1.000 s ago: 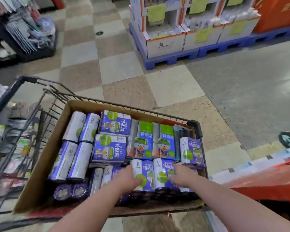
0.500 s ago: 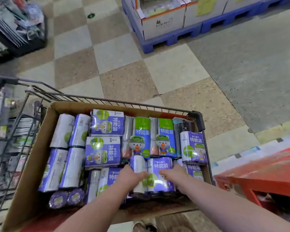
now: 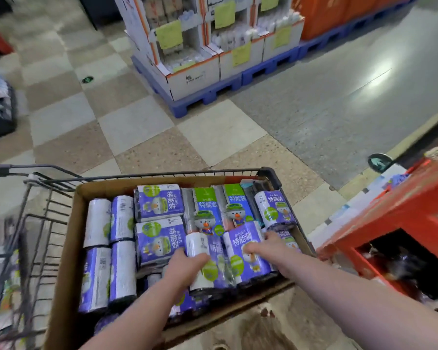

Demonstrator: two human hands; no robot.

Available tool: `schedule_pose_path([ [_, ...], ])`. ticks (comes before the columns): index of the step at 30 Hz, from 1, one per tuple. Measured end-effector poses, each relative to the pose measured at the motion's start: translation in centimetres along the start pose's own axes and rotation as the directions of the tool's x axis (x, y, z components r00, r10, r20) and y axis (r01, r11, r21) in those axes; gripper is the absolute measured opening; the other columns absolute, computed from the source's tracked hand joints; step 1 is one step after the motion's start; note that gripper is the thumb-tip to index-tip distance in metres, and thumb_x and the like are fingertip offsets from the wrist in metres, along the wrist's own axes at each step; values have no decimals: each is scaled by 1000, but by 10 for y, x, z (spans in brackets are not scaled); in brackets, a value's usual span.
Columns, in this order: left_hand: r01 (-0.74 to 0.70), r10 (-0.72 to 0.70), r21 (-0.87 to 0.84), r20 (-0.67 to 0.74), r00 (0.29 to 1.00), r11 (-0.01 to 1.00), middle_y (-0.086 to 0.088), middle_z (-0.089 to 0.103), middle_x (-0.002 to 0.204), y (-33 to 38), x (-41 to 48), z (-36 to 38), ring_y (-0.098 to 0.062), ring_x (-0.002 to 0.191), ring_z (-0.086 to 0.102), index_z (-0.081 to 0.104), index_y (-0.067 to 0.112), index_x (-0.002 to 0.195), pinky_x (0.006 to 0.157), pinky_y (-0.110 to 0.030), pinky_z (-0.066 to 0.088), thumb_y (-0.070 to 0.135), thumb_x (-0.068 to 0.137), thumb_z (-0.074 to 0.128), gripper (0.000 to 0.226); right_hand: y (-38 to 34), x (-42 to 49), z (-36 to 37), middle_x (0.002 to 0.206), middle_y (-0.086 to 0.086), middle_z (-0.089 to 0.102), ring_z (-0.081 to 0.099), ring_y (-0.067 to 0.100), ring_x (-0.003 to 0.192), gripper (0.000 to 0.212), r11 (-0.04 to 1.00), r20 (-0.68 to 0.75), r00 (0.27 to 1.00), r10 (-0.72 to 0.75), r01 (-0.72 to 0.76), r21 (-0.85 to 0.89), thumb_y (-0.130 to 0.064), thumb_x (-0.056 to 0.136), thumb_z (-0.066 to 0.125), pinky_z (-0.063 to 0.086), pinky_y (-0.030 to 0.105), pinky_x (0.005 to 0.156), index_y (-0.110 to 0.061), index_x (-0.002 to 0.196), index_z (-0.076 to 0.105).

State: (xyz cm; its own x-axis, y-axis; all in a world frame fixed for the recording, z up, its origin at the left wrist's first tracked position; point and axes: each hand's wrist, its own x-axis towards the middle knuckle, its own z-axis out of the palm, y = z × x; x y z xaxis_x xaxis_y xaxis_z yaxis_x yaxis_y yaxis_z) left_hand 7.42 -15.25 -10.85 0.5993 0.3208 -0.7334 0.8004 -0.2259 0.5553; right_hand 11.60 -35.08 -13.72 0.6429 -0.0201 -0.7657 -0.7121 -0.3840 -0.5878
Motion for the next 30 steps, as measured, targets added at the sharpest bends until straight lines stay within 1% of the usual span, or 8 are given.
schedule_pose_path([
  [2, -82, 84, -39, 44, 995, 996, -11, 66, 100, 6, -10, -11, -29, 87, 67, 53, 12, 110, 81, -42, 57, 37, 51, 65, 65, -2, -24, -5, 104, 5, 59, 60, 19, 91, 73, 994, -52, 997, -48, 53, 97, -14, 77, 75, 50, 27, 74, -1, 137, 36],
  [6, -202, 221, -150, 123, 967, 968, -10, 68, 94, 18, -34, -23, -28, 82, 68, 55, 15, 111, 77, -42, 58, 26, 69, 71, 46, 0, -69, -10, 117, 15, 64, 68, 27, 89, 93, 959, -153, 980, -128, 161, 233, -31, 46, 84, 58, 41, 78, -6, 128, 49],
  [9, -272, 301, -159, 199, 933, 949, -11, 69, 101, 26, -49, -17, -31, 86, 69, 56, 20, 111, 77, -48, 59, 30, 61, 68, 52, 14, -109, -18, 89, 15, 69, 66, 23, 61, 50, 905, -266, 955, -130, 225, 362, -14, 64, 84, 58, 33, 57, -5, 105, 57],
  [13, -382, 416, -168, 304, 857, 909, -11, 65, 95, 36, -79, 11, -29, 82, 66, 53, 18, 113, 78, -45, 56, 25, 67, 68, 49, 50, -157, -34, 94, 22, 69, 67, 31, 70, 61, 806, -423, 904, -56, 291, 516, -17, 58, 83, 58, 43, 64, -2, 110, 56],
  [17, -444, 465, -167, 484, 741, 880, -9, 65, 86, 40, -110, 59, -23, 66, 62, 57, 14, 107, 53, -29, 54, 6, 90, 57, 19, 87, -211, -61, 81, 17, 70, 66, 25, 59, 24, 746, -528, 849, -9, 357, 562, -7, 74, 74, 57, 38, 64, -1, 96, 64],
  [25, -497, 424, -155, 760, 492, 854, -14, 72, 101, 33, -204, 163, -31, 84, 71, 57, 11, 117, 77, -46, 58, 19, 71, 62, 48, 187, -312, -115, 95, 27, 68, 64, 35, 84, 23, 647, -691, 704, 164, 452, 614, -8, 82, 67, 53, 52, 83, 2, 103, 65],
  [28, -546, 399, -143, 832, 386, 825, -13, 71, 104, 18, -250, 210, -31, 87, 70, 57, 13, 118, 81, -49, 57, 27, 64, 60, 56, 234, -349, -132, 80, 19, 60, 58, 28, 70, 46, 624, -744, 613, 266, 479, 618, -26, 64, 78, 49, 40, 70, 1, 98, 63],
  [30, -555, 379, -138, 858, 347, 820, -14, 69, 103, 3, -284, 240, -30, 85, 69, 55, 12, 117, 77, -44, 58, 23, 75, 66, 45, 270, -374, -146, 73, 13, 58, 54, 21, 56, 31, 601, -756, 586, 290, 503, 621, -22, 73, 74, 47, 27, 57, -1, 92, 61],
])
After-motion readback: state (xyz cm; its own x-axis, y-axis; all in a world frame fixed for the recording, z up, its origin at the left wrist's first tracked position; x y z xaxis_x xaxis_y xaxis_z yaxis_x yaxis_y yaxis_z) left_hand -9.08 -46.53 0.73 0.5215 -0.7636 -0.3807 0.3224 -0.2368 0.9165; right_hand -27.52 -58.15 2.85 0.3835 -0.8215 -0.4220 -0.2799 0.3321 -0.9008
